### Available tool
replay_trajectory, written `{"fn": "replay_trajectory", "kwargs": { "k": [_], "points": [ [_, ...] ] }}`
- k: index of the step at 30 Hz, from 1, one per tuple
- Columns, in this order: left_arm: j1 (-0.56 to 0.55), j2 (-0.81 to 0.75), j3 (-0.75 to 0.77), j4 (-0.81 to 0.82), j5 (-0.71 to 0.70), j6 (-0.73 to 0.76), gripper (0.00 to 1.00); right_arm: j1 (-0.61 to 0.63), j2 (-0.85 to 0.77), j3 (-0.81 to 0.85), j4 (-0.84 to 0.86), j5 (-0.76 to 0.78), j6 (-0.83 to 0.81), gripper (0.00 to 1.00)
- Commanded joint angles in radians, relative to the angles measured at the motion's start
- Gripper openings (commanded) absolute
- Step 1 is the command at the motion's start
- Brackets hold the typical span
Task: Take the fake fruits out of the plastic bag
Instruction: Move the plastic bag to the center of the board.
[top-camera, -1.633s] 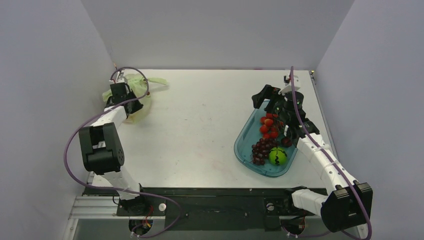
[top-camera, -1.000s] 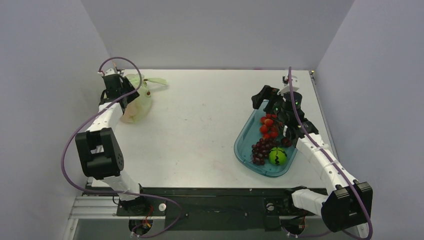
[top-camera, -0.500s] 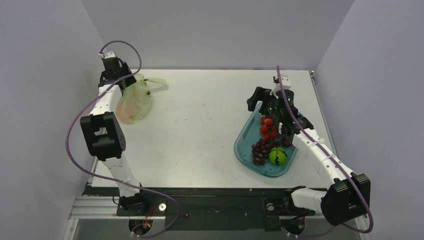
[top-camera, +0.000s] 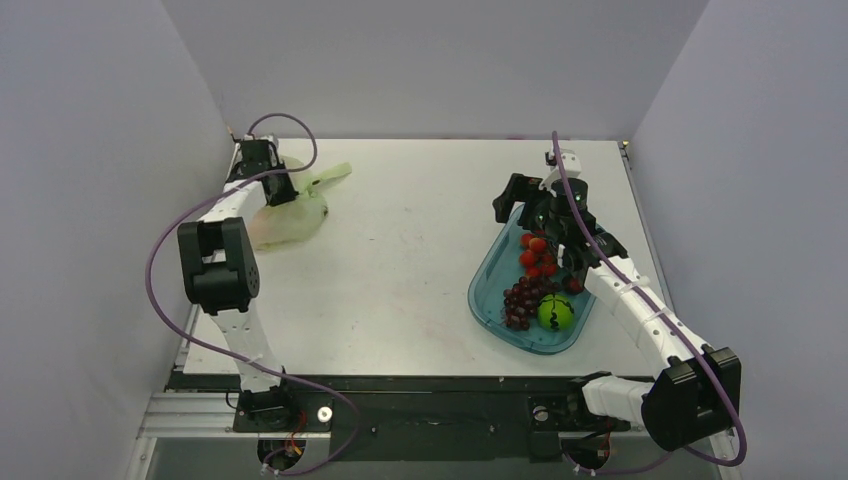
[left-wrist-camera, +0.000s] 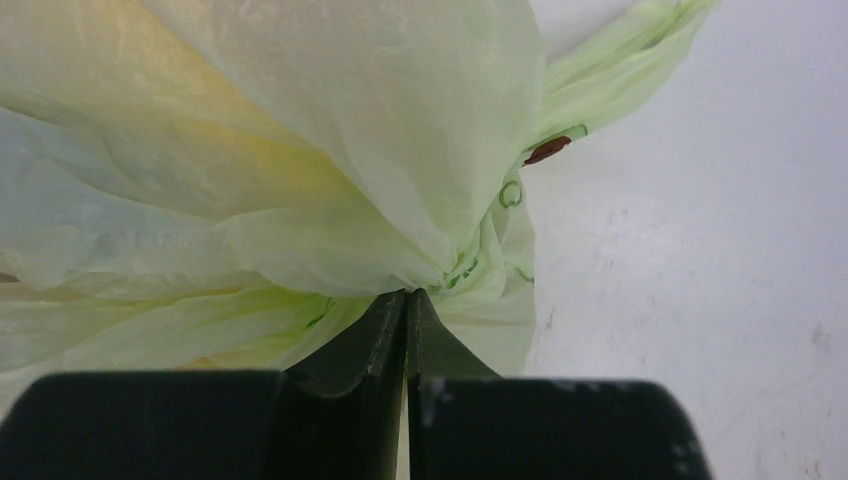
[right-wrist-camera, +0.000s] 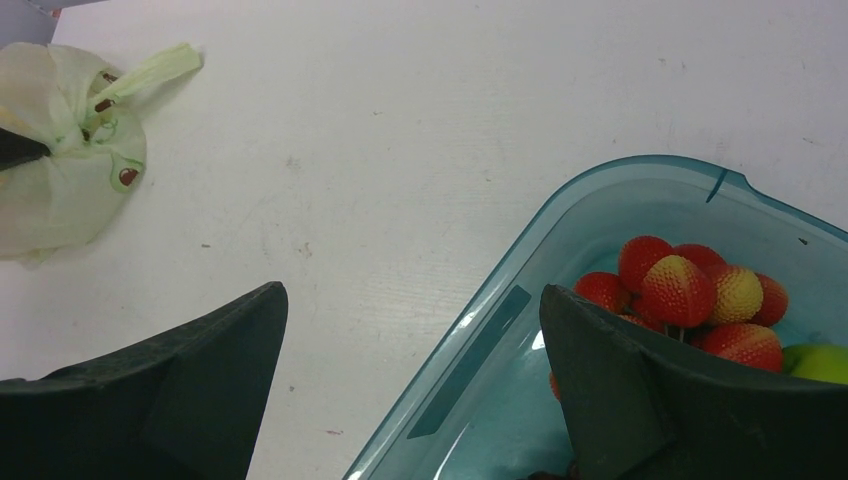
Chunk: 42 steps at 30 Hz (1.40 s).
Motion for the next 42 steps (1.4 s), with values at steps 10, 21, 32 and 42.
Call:
{"fn": "replay_trajectory", "kwargs": {
  "k": [10, 21, 32, 42],
  "points": [
    [-0.334, -0.467, -0.546, 0.137, 0.103, -0.142, 0.00, 0.004, -0.032, 0.000, 0.072, -0.025, 0.000, 0.92],
    [-0.625, -0.790, -0.807, 0.198, 0.051, -0.263, 0.00, 0.045, -0.032, 0.006, 0.086, -0.085, -0.029, 0.92],
    [-0.700, -0.997, -0.803, 0.070, -0.027, -0.167, 0.41, 0.137, 0.017, 0.007, 0.109, -0.070, -0.010, 0.92],
    [-0.757, -0.963, -0.705, -0.022, -0.048, 0.071, 0.48, 0.148, 0.026, 0.023, 0.040, -0.062, 0.095, 0.93]
  ]
}}
